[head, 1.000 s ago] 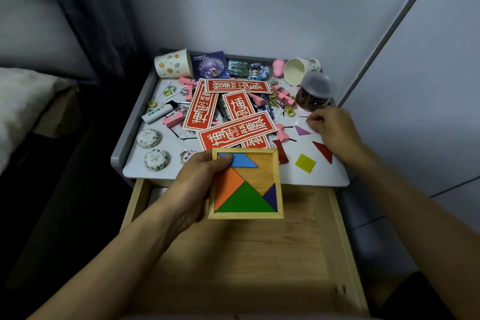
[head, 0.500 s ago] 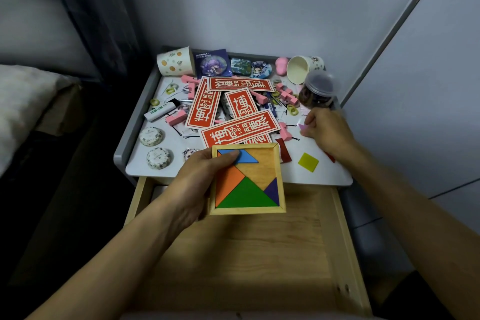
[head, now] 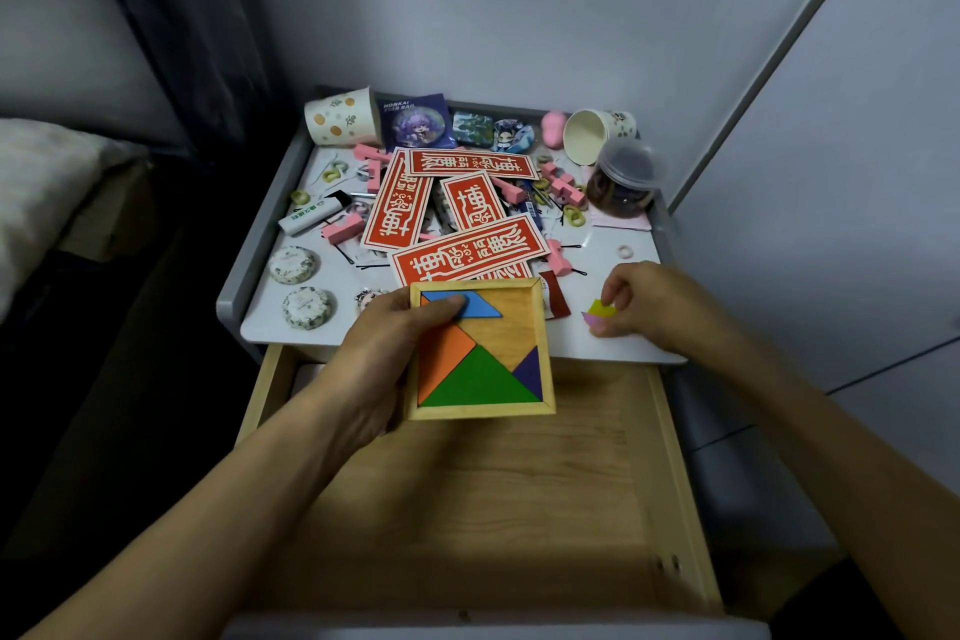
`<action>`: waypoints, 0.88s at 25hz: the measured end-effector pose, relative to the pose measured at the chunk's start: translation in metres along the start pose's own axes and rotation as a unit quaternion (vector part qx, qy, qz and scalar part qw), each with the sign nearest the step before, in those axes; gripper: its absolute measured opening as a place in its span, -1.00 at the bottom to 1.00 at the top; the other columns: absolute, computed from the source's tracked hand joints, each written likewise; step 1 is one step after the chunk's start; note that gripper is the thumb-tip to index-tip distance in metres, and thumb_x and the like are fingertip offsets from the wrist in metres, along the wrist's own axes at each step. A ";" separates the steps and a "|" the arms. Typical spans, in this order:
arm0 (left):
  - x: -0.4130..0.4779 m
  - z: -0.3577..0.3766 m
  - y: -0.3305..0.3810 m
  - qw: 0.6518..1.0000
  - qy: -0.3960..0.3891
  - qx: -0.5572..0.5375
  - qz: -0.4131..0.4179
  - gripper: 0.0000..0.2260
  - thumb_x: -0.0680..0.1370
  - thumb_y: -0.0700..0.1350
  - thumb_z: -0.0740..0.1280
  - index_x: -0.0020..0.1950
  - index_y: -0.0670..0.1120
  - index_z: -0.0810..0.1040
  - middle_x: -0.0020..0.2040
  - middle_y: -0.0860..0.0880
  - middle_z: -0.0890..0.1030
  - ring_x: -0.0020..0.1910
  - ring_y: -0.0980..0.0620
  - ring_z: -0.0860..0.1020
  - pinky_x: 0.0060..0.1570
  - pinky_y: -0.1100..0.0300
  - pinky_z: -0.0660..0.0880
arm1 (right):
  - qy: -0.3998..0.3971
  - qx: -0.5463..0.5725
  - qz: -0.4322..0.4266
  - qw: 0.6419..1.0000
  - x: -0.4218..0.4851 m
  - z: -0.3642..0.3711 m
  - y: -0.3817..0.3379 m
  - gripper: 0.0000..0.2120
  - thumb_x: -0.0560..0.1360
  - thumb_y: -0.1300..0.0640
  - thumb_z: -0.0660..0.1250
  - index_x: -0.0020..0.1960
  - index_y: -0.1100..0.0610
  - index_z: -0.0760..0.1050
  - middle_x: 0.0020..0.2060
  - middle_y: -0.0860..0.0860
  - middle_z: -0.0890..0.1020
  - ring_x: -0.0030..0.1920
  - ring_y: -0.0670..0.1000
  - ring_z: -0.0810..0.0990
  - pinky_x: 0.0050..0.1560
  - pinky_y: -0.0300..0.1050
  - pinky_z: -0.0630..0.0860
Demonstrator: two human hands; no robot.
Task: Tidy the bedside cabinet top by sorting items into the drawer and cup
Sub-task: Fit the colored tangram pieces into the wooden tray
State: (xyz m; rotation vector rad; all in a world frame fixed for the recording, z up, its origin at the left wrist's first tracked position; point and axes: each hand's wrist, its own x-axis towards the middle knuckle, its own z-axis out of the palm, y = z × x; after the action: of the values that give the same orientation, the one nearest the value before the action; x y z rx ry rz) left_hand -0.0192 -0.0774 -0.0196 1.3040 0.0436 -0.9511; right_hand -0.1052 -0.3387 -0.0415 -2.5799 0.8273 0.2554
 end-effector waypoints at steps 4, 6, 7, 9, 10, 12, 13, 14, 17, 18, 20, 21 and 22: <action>0.000 0.000 -0.001 1.000 0.004 0.011 0.005 -0.80 0.55 -0.15 0.39 0.15 -0.16 0.60 -0.12 -0.14 0.73 -0.25 -0.08 0.71 -0.41 0.16 0.59 | 0.020 -0.087 0.010 0.996 0.001 0.006 -0.001 -0.53 0.33 -0.09 0.55 0.13 0.08 0.52 0.01 0.03 0.61 -0.05 0.03 0.55 -0.13 -0.08 0.47; 0.002 0.000 -0.002 1.000 0.000 0.016 0.004 -0.79 0.55 -0.14 0.39 0.17 -0.16 0.59 -0.09 -0.14 0.72 -0.21 -0.09 0.71 -0.39 0.15 0.60 | 0.027 -0.124 0.014 0.992 0.002 0.006 -0.004 -0.49 0.32 -0.12 0.55 0.14 0.11 0.53 0.01 0.05 0.63 -0.07 0.04 0.55 -0.09 -0.05 0.51; 0.003 0.000 -0.003 1.000 -0.001 0.017 0.003 -0.79 0.55 -0.14 0.39 0.17 -0.16 0.59 -0.09 -0.14 0.72 -0.21 -0.10 0.71 -0.38 0.15 0.60 | 0.025 -0.125 0.015 0.992 0.002 0.005 -0.005 -0.51 0.32 -0.12 0.55 0.10 0.13 0.55 -0.02 0.06 0.64 -0.09 0.04 0.56 -0.07 -0.03 0.53; 0.004 0.000 -0.003 1.000 -0.002 0.016 0.003 -0.79 0.55 -0.14 0.39 0.16 -0.16 0.59 -0.09 -0.14 0.72 -0.21 -0.10 0.71 -0.38 0.16 0.60 | 0.014 -0.119 0.017 0.993 0.003 0.002 -0.006 -0.57 0.31 -0.10 0.56 0.01 0.16 0.59 -0.08 0.09 0.65 -0.12 0.06 0.57 -0.06 0.01 0.56; 0.005 0.000 -0.003 1.000 -0.003 0.016 0.003 -0.79 0.55 -0.14 0.39 0.17 -0.16 0.59 -0.09 -0.14 0.72 -0.20 -0.10 0.71 -0.37 0.16 0.60 | 0.008 -0.112 0.018 0.993 0.003 0.001 -0.006 -0.61 0.32 -0.08 0.56 -0.02 0.17 0.60 -0.11 0.10 0.65 -0.14 0.06 0.57 -0.08 -0.01 0.56; 0.006 -0.001 -0.004 1.000 -0.005 0.015 0.004 -0.78 0.55 -0.14 0.40 0.18 -0.16 0.58 -0.08 -0.14 0.72 -0.19 -0.10 0.71 -0.37 0.15 0.60 | 0.008 -0.094 0.020 0.995 0.001 -0.002 -0.010 -0.69 0.34 -0.01 0.56 -0.05 0.17 0.61 -0.13 0.09 0.65 -0.17 0.03 0.56 -0.17 -0.08 0.49; 0.007 -0.001 -0.004 1.000 -0.005 0.016 0.006 -0.78 0.55 -0.15 0.40 0.17 -0.16 0.58 -0.08 -0.14 0.72 -0.19 -0.10 0.71 -0.36 0.15 0.60 | 0.018 -0.079 0.019 0.997 -0.001 -0.004 -0.012 -0.72 0.36 0.02 0.56 -0.04 0.15 0.62 -0.13 0.07 0.65 -0.17 0.01 0.55 -0.18 -0.11 0.45; 0.007 -0.001 -0.005 1.000 -0.006 0.016 0.010 -0.79 0.55 -0.16 0.40 0.17 -0.16 0.58 -0.08 -0.14 0.72 -0.19 -0.10 0.71 -0.36 0.16 0.60 | 0.040 -0.054 0.011 0.998 -0.004 -0.007 -0.014 -0.75 0.38 0.04 0.54 -0.02 0.14 0.61 -0.15 0.05 0.65 -0.18 0.00 0.56 -0.17 -0.13 0.44; 0.009 -0.002 -0.007 1.000 -0.003 0.019 0.024 -0.79 0.55 -0.19 0.40 0.18 -0.16 0.58 -0.06 -0.14 0.72 -0.16 -0.10 0.71 -0.32 0.16 0.62 | 0.113 0.116 -0.087 0.983 -0.018 -0.017 -0.031 -0.85 0.47 0.08 0.45 0.03 0.06 0.60 -0.30 -0.09 0.66 -0.28 -0.12 0.63 -0.15 -0.13 0.54; 0.010 -0.002 -0.008 0.999 0.000 0.019 0.029 -0.78 0.55 -0.19 0.39 0.19 -0.17 0.57 -0.05 -0.14 0.72 -0.15 -0.10 0.71 -0.30 0.15 0.62 | 0.108 0.182 -0.136 0.968 -0.026 -0.018 -0.041 -0.88 0.49 0.10 0.43 0.02 0.03 0.58 -0.32 -0.10 0.66 -0.30 -0.14 0.64 -0.15 -0.14 0.57; 0.012 -0.003 -0.009 0.999 0.001 0.018 0.039 -0.78 0.56 -0.21 0.37 0.20 -0.18 0.57 -0.03 -0.15 0.72 -0.12 -0.10 0.71 -0.27 0.15 0.63 | 0.063 0.261 -0.203 0.942 -0.039 -0.011 -0.061 -0.88 0.49 0.14 0.43 0.01 0.03 0.57 -0.31 -0.08 0.67 -0.27 -0.13 0.66 -0.14 -0.16 0.62; 0.012 -0.003 -0.009 0.999 0.002 0.015 0.042 -0.78 0.57 -0.22 0.36 0.21 -0.19 0.56 -0.02 -0.16 0.71 -0.11 -0.11 0.71 -0.26 0.14 0.63 | 0.041 0.263 -0.215 0.940 -0.043 -0.005 -0.068 -0.89 0.48 0.15 0.44 0.00 0.04 0.58 -0.29 -0.06 0.68 -0.25 -0.12 0.67 -0.13 -0.17 0.62; 0.013 -0.002 -0.010 0.999 0.003 0.011 0.044 -0.77 0.57 -0.23 0.36 0.22 -0.20 0.56 -0.01 -0.16 0.71 -0.10 -0.12 0.71 -0.24 0.12 0.64 | 0.030 0.250 -0.218 0.943 -0.046 0.001 -0.074 -0.90 0.47 0.15 0.45 -0.04 0.04 0.58 -0.28 -0.06 0.68 -0.23 -0.12 0.67 -0.12 -0.17 0.62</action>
State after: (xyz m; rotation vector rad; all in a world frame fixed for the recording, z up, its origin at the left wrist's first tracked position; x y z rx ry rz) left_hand -0.0163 -0.0829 -0.0352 1.3184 -0.0198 -0.8742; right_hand -0.0985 -0.2603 -0.0048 -2.2097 0.2662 -0.1508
